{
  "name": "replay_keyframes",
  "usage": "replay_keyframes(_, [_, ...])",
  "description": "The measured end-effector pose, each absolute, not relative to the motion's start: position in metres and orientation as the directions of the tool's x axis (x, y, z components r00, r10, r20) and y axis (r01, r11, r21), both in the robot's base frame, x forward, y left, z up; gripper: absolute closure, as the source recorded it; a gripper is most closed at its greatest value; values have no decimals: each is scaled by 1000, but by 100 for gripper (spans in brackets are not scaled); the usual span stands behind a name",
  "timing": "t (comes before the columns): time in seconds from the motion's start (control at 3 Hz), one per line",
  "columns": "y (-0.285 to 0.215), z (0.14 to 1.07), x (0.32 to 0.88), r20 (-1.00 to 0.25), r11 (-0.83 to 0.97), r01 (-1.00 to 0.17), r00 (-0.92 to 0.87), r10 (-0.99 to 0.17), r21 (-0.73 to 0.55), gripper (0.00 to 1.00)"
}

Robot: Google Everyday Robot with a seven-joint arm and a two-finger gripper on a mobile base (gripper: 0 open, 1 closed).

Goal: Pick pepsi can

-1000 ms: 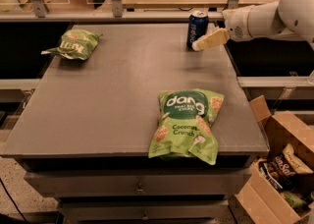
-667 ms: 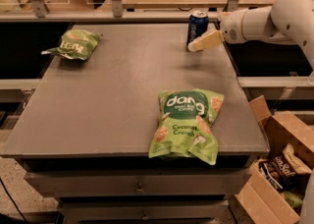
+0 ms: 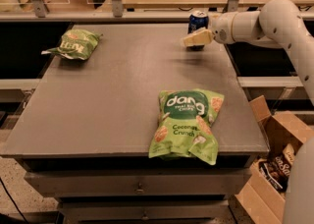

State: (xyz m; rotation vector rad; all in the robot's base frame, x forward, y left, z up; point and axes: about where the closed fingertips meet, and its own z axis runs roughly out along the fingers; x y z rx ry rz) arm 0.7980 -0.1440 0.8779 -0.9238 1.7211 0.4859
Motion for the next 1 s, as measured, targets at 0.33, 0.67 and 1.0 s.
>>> replay_keyframes(0.33, [-141,879,806,-948,624,-775,-118,-295,-98,39])
replay_keyframes(0.67, [-148,892,805,-965,617,-782,-81,-251,-94,62])
replay_keyframes(1.0, [-154,909,795,-967,579,-808,-51,-249,-106,85])
